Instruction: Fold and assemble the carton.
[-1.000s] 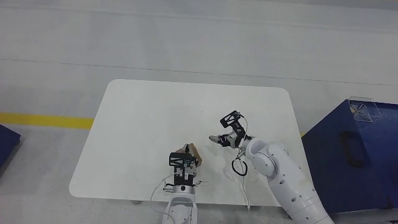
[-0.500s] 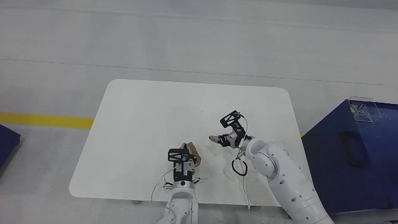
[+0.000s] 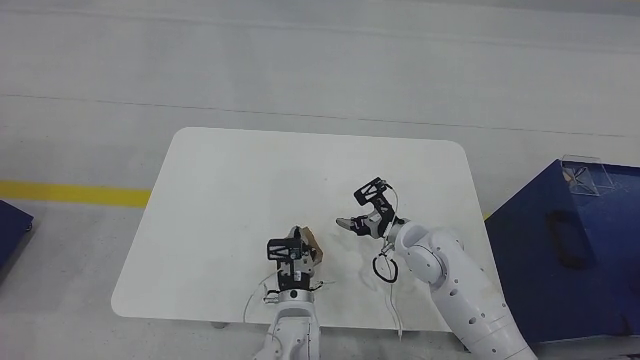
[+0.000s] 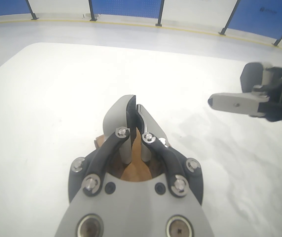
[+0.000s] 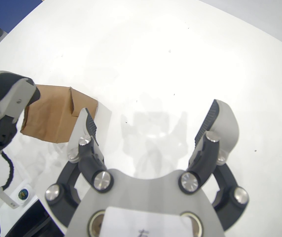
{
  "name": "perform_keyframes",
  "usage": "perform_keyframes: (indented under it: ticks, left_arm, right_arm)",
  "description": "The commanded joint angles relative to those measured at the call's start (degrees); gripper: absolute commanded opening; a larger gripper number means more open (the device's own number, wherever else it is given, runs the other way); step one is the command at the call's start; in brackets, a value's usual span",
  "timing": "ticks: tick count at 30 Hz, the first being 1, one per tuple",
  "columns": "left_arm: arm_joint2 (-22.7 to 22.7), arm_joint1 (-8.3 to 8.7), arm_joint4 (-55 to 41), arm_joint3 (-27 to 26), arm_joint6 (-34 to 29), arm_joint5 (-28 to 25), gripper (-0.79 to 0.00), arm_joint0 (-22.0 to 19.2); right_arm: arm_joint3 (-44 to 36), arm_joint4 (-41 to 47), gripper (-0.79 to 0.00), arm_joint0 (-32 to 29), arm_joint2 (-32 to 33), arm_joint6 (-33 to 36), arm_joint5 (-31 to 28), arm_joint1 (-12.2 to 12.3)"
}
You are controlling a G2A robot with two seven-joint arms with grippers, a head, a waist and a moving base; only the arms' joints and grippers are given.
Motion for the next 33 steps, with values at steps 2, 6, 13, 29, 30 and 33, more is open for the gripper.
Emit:
perform_keyframes:
  ticks: [2, 6, 13, 29, 30, 33]
  left_arm:
    - [-0.14, -0.02, -0.44, 1.09, -0.45, -0.4, -0.785, 0.08]
    - [-0.28, -0.13, 0.21, 3.6, -3.47, 0.39, -0.785, -1.44]
    - [0.82, -0.2, 0.98, -5.23, 9.79, 1.57, -0.785, 3.26]
    - [1.31, -0.29, -0.75, -9.45, 17.9, 1.45, -0.236, 6.29]
    - [1.31, -0.29, -0.75, -9.45, 17.9, 1.45, -0.186, 6.29]
    - [1.31, -0.29, -0.75, -9.45, 17.9, 1.45, -0.071, 6.29]
  right_arm:
    - [0.0, 0.0, 0.0, 0.0, 0.0, 0.0, 0.0, 0.0]
    - [0.0, 0.0, 0.0, 0.0, 0.0, 0.0, 0.0, 0.0]
    - [0.0, 0.0, 0.0, 0.0, 0.0, 0.0, 0.0, 0.0]
    - [0.0, 0.0, -0.001, 0.0, 0.0, 0.0, 0.0, 0.0]
    - [0.0, 0.0, -0.001, 0.0, 0.0, 0.0, 0.0, 0.0]
    - [0.0, 0.0, -0.001, 0.0, 0.0, 0.0, 0.0, 0.0]
